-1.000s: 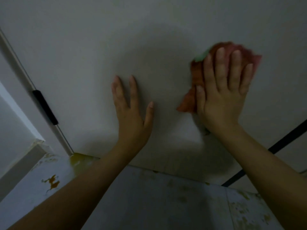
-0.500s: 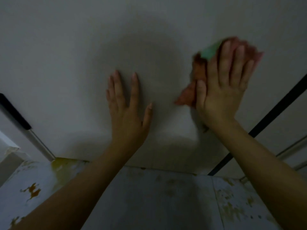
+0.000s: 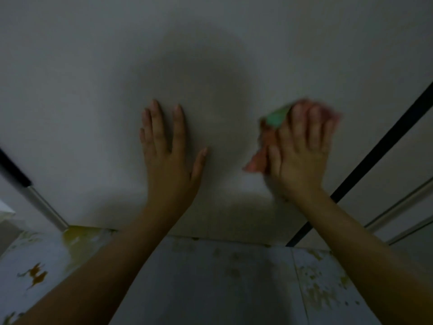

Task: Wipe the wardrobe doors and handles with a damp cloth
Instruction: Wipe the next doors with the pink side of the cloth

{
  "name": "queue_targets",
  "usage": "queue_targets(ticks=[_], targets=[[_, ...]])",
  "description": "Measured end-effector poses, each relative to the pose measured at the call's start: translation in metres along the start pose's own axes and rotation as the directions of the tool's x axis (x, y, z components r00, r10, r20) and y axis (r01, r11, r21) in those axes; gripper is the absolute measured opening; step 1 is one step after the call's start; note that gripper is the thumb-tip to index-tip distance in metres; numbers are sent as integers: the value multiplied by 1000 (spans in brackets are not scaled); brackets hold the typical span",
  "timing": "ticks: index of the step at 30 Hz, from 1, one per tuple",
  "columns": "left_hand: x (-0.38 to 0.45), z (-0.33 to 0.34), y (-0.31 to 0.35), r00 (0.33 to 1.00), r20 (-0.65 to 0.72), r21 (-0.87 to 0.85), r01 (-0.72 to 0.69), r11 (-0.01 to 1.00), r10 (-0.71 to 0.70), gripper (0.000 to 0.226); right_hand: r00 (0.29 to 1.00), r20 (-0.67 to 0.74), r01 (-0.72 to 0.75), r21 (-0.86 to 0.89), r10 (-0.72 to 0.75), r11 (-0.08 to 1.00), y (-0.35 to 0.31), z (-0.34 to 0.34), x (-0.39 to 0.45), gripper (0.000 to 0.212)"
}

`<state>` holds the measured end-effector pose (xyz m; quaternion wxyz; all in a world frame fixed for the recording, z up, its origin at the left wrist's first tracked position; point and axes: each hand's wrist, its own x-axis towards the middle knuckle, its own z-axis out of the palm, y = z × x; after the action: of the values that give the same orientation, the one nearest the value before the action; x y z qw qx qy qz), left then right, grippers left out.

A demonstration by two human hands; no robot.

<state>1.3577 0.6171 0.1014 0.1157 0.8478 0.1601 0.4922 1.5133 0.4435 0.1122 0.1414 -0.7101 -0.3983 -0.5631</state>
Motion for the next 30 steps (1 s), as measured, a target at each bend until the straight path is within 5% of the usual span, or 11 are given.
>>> queue_targets(ticks=[4,7,11,14,19,21,24,25,28,30], targets=[[0,-2,-5,1000,18,-16,-16,1000,16,70,983,-86,-165,-7,164,986,-19,1,44,50],[-1,-5,-11,998,10,-8,-60,998,60,64,976,77,204,21,-205,979,-43,19,-1,44],[-9,-16,-33,996,59,85,-78,993,73,66,822,229,535,0,-521,845,-39,28,-57,45],[-16,-26,-53,994,44,68,99,993,-102,70,881,162,446,21,-443,895,-36,21,-38,56],[-30,-25,-81,976,59,81,202,976,-207,76,957,14,291,-37,-290,956,-81,34,24,53],[-36,-19,-86,974,54,80,215,973,-219,77,857,137,504,-24,-496,864,-94,46,12,59],[-37,-11,-89,978,22,86,205,975,-208,74,460,393,864,7,-796,503,-81,50,-54,73],[-36,-10,-90,979,17,79,202,976,-204,73,400,430,891,23,-810,452,-70,49,-70,73],[-43,-9,-96,981,21,55,190,980,-191,76,373,431,901,46,-822,432,-51,50,-81,70],[-53,-6,-104,977,36,42,210,977,-212,81,479,390,840,58,-787,540,-55,50,-75,67]])
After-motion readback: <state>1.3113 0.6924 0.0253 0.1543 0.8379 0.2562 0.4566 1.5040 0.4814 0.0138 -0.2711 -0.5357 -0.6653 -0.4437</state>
